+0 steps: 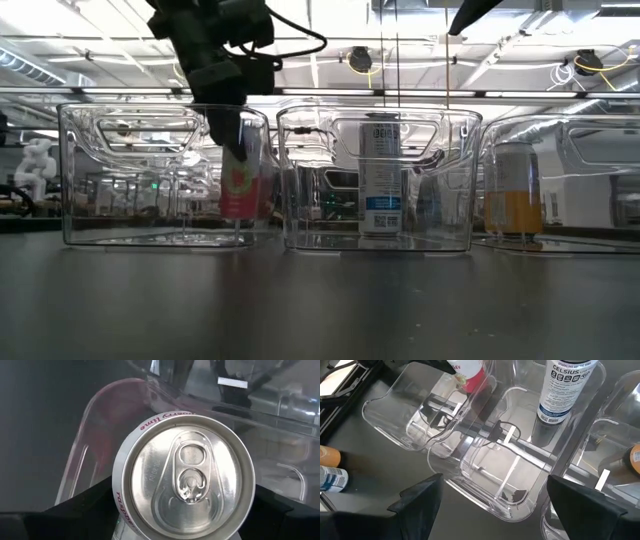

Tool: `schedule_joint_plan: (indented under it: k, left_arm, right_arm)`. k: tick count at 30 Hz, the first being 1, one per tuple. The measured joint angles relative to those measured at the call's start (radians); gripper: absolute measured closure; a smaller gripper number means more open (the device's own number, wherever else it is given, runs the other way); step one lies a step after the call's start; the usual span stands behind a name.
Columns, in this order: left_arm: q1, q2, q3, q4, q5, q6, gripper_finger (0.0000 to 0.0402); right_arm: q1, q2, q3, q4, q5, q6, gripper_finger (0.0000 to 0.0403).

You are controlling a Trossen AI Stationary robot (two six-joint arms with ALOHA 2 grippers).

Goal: Sort soda cans
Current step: Put the left pink-white soda can into the left transparent bin

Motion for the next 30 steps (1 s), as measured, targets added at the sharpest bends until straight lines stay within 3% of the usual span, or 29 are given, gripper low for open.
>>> schedule_joint_plan:
  k: [24,30]
  left_arm:
    - [0.000,0.032,0.000,0.047,-0.024,-0.007,0.0080]
    - [0.001,0.065,0.002,0.052,-0.024,-0.007,0.0047]
  right_arm:
    - [0.000,0.000,0.000,0.000,0.000,-0.008,0.0055]
    - [0.000,0.000,0.000,0.000,0.000,-0.008,0.0055]
